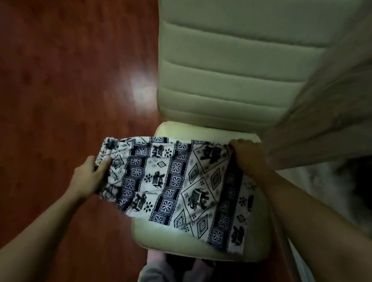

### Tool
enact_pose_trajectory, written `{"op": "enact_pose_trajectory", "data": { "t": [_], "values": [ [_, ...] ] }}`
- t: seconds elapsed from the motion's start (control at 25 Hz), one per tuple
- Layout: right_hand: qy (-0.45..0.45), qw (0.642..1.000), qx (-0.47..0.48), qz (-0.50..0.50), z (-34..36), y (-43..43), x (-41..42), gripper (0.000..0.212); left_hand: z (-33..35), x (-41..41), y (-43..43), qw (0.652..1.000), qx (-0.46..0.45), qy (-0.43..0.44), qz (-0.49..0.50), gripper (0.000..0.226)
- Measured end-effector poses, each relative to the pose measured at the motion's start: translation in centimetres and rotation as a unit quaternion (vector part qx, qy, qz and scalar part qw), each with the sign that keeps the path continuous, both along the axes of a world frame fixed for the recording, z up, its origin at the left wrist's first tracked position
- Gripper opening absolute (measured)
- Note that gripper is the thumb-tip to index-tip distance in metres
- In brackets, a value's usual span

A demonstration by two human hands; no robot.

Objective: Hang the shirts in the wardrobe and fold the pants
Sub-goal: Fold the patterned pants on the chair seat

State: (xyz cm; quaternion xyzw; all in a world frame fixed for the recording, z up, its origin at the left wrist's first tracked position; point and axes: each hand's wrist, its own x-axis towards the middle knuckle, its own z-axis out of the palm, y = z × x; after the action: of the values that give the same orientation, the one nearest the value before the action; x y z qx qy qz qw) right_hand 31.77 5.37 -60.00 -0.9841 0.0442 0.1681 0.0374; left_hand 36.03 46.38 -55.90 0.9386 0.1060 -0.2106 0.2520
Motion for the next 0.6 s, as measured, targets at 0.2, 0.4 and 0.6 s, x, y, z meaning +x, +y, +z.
{"op": "enact_pose_trajectory", "data": {
  "t": [0.2, 0.4, 0.6],
  "values": [
    [-0.174, 0.983, 0.002, -0.054, -2.3, 0.3, -0.3, 0.029, -2.1, 0.8, -0.6, 0.999, -0.028, -0.008, 0.036, 0.047],
    [-0.102, 0.989, 0.07, -0.086, -3.8, 2.4, -8.5, 0.054, 2.0, 0.0, -3.6, 0.999, -0.038, 0.03, 0.001, 0.057],
    [-0.025, 0.983, 0.089, -0.156, -4.9, 1.3, -11.6, 0.068, 3.8, -4.9, -13.9, 0.993, 0.06, -0.095, -0.025, 0.046]
  ]
}}
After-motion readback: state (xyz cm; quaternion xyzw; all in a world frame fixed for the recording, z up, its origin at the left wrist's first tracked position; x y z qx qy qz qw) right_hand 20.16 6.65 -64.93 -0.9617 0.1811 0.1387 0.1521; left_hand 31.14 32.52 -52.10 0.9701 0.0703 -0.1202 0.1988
